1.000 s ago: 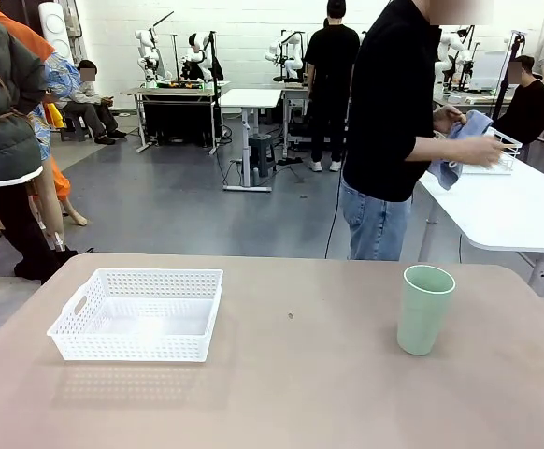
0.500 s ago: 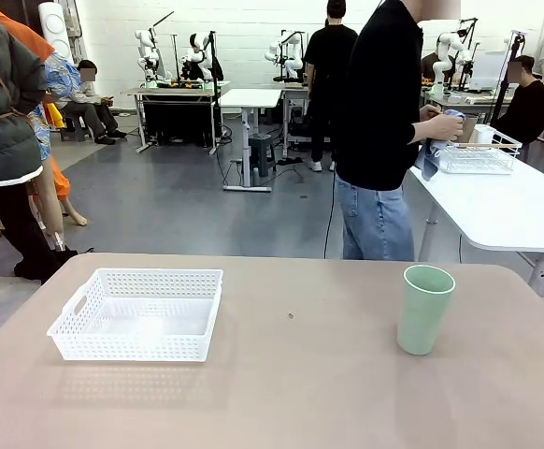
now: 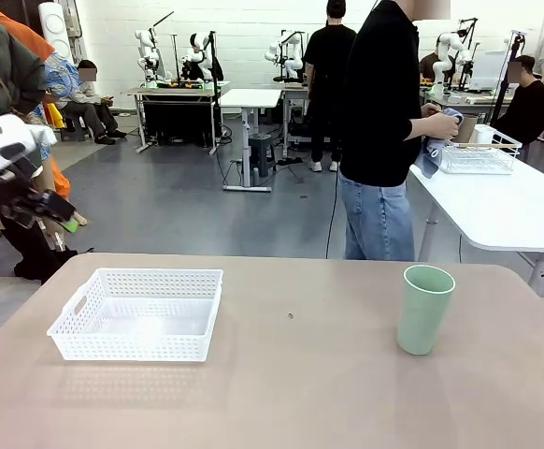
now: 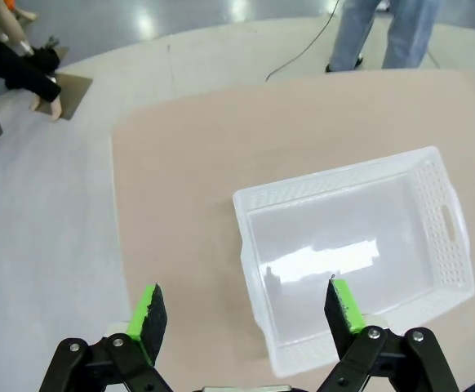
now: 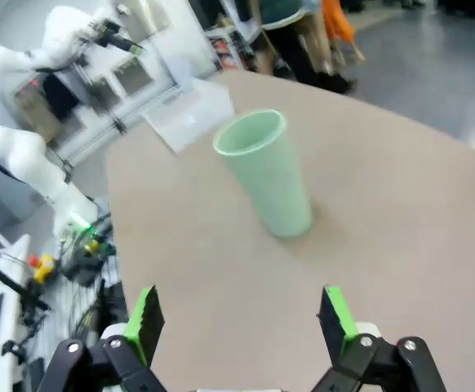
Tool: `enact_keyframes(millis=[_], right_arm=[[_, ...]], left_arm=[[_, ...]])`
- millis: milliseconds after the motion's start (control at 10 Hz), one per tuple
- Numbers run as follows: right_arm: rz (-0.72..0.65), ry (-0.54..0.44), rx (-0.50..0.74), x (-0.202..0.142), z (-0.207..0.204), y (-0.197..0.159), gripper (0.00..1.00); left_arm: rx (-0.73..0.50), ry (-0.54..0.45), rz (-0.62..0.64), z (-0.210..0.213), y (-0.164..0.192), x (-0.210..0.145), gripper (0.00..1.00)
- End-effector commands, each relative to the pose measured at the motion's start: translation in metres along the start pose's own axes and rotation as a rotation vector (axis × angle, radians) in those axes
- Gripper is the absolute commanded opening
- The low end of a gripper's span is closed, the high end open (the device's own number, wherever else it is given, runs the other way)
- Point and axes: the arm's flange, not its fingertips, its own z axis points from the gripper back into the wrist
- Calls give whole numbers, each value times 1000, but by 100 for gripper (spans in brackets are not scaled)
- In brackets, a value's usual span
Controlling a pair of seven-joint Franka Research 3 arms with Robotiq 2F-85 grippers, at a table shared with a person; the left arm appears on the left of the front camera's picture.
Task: Clean and organize the cups into the basket.
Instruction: Pick up the Organizing basket and move it to the center of the table, then pick up the Reusable plastic cup from the right side of the table and place it inside the Organizing basket.
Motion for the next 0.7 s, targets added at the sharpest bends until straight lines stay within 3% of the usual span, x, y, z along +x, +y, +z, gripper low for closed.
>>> enact_keyframes(millis=[0, 200, 300, 400, 600], right_arm=[[-85, 26, 173, 3, -21, -11, 100], [-110, 51, 197, -2, -40, -12, 100], [-162, -13, 174, -2, -35, -6, 100], [-80, 17, 198, -8, -47, -7, 100], [-80, 17, 198, -8, -47, -7, 100]], left_arm=[[64, 20, 34, -33, -2, 11, 100], [47, -25, 67, -40, -5, 17, 100], [-1, -100, 89, -24, 4, 14, 100], [44, 18, 39, -46, -4, 7, 100], [44, 18, 39, -46, -4, 7, 100]])
